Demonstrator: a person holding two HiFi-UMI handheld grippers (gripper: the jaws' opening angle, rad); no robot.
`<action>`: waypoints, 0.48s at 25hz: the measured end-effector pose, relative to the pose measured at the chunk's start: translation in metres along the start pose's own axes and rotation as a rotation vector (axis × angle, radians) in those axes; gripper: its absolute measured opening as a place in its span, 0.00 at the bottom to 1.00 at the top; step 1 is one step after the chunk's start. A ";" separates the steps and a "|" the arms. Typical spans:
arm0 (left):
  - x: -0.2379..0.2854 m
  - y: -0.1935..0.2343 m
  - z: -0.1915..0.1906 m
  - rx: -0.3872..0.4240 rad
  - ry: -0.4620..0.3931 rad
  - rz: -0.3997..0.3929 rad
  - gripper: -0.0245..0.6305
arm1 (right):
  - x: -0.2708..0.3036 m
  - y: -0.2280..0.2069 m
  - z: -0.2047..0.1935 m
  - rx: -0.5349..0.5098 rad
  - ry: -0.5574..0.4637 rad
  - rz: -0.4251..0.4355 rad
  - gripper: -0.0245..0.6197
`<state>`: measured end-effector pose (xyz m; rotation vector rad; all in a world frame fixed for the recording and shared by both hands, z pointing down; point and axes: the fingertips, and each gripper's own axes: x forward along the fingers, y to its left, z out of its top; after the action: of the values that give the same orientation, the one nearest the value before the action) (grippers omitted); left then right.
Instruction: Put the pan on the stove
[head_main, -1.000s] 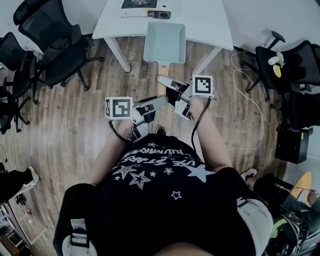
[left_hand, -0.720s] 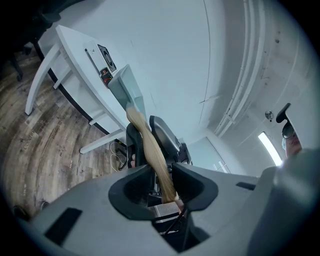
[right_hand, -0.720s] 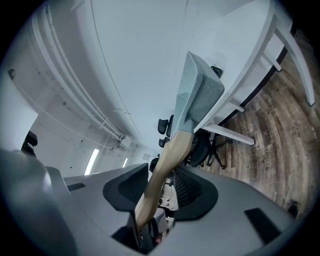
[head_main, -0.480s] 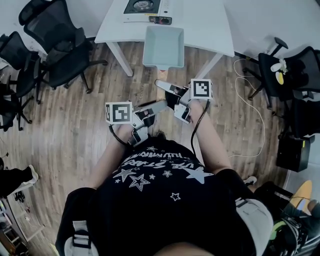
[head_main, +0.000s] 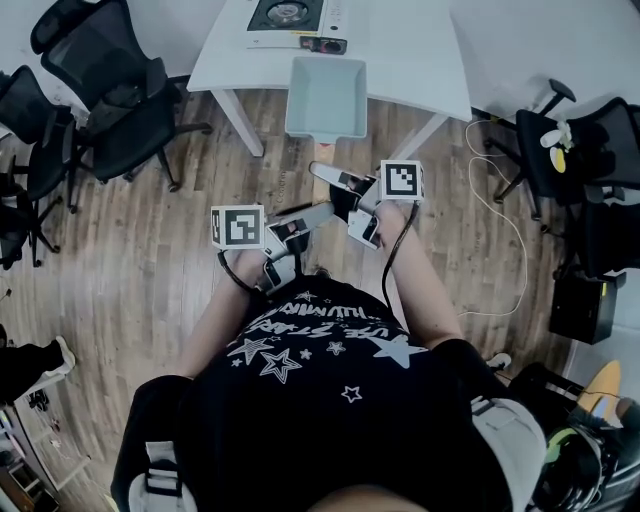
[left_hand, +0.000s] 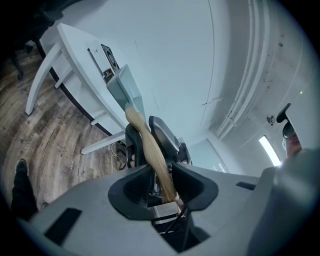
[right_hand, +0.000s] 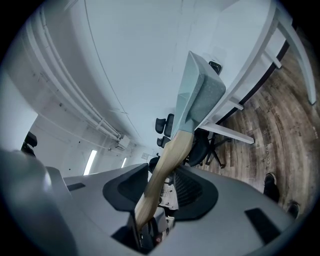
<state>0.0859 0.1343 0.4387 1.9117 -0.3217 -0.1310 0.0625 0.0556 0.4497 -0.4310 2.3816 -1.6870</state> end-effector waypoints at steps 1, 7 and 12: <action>0.000 0.001 0.001 0.004 0.004 -0.003 0.24 | 0.001 0.000 0.001 -0.001 -0.005 0.000 0.28; 0.005 0.005 0.017 0.029 0.027 -0.022 0.24 | 0.005 -0.002 0.018 -0.024 -0.024 -0.001 0.28; 0.007 0.025 0.078 0.017 0.052 -0.034 0.24 | 0.039 -0.020 0.071 -0.028 -0.037 -0.027 0.28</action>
<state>0.0698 0.0534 0.4347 1.9345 -0.2564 -0.1007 0.0506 -0.0271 0.4451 -0.4958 2.3864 -1.6441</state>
